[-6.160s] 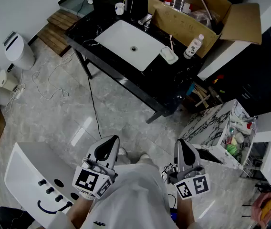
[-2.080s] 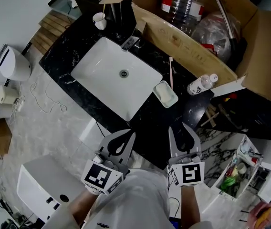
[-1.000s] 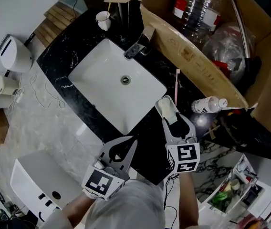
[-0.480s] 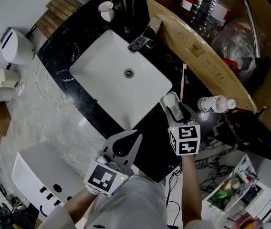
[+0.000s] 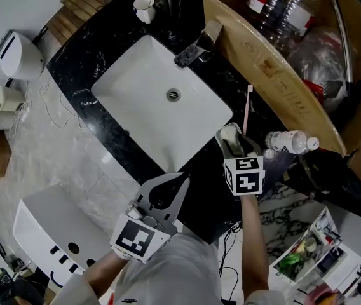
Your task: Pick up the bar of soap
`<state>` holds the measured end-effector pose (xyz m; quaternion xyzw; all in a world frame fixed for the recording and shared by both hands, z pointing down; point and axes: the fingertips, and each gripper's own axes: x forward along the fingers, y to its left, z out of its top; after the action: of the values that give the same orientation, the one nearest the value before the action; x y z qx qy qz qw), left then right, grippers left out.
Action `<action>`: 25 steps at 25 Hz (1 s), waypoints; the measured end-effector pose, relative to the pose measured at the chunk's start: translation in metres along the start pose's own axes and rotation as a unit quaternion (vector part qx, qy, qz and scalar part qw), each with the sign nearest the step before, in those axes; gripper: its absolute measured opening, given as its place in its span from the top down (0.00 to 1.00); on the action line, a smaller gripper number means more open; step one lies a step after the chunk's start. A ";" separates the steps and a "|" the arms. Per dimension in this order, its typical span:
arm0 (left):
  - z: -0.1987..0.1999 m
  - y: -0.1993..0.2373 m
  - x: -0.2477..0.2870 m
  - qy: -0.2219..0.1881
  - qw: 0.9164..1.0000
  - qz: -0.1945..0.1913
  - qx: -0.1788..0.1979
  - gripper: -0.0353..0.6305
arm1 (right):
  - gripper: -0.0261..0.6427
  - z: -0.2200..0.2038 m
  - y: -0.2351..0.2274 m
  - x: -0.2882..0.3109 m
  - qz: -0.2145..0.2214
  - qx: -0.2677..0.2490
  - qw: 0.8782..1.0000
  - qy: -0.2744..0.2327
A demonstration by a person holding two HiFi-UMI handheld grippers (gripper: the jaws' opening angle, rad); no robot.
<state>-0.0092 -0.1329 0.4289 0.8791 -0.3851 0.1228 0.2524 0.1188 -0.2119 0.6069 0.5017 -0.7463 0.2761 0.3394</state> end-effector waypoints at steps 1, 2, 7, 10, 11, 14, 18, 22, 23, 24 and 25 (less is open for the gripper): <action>-0.001 0.001 0.000 0.001 1.000 0.000 0.000 0.95 | 0.67 -0.001 -0.001 0.002 -0.002 0.001 1.000 0.005; -0.002 0.002 -0.001 0.001 1.000 0.001 0.000 0.95 | 0.66 -0.002 -0.002 0.003 -0.003 0.005 1.000 0.009; -0.005 0.008 -0.005 0.001 1.000 0.004 -0.005 0.95 | 0.67 -0.006 -0.004 0.009 -0.011 0.026 0.999 0.026; -0.004 0.008 -0.008 -0.001 1.000 0.003 -0.004 0.95 | 0.66 -0.008 -0.006 0.012 -0.018 0.022 0.998 0.052; -0.004 0.008 -0.009 -0.002 1.000 0.003 -0.004 0.95 | 0.66 -0.009 -0.006 0.013 -0.021 0.011 0.998 0.064; -0.004 0.007 -0.012 -0.007 1.000 -0.001 0.005 0.95 | 0.66 -0.011 -0.006 0.014 -0.026 -0.022 0.994 0.105; -0.004 0.003 -0.015 -0.010 1.000 -0.004 -0.005 0.95 | 0.66 -0.011 -0.006 0.017 -0.029 -0.039 0.989 0.137; -0.004 0.000 -0.019 -0.011 1.000 -0.007 -0.004 0.95 | 0.67 -0.012 -0.005 0.020 -0.029 -0.035 0.989 0.138; -0.003 -0.001 -0.020 -0.012 1.000 -0.007 -0.003 0.95 | 0.67 -0.012 -0.005 0.019 -0.029 -0.036 0.990 0.137; -0.003 -0.001 -0.021 -0.012 1.000 -0.007 -0.003 0.95 | 0.67 -0.011 -0.006 0.018 -0.029 -0.037 0.990 0.134; -0.003 -0.002 -0.021 -0.013 1.000 -0.008 -0.002 0.95 | 0.67 -0.010 -0.006 0.017 -0.030 -0.037 0.990 0.130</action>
<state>-0.0223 -0.1172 0.4217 0.8831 -0.3819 0.1089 0.2500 0.1222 -0.2157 0.6269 0.4706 -0.6904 0.3005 0.4599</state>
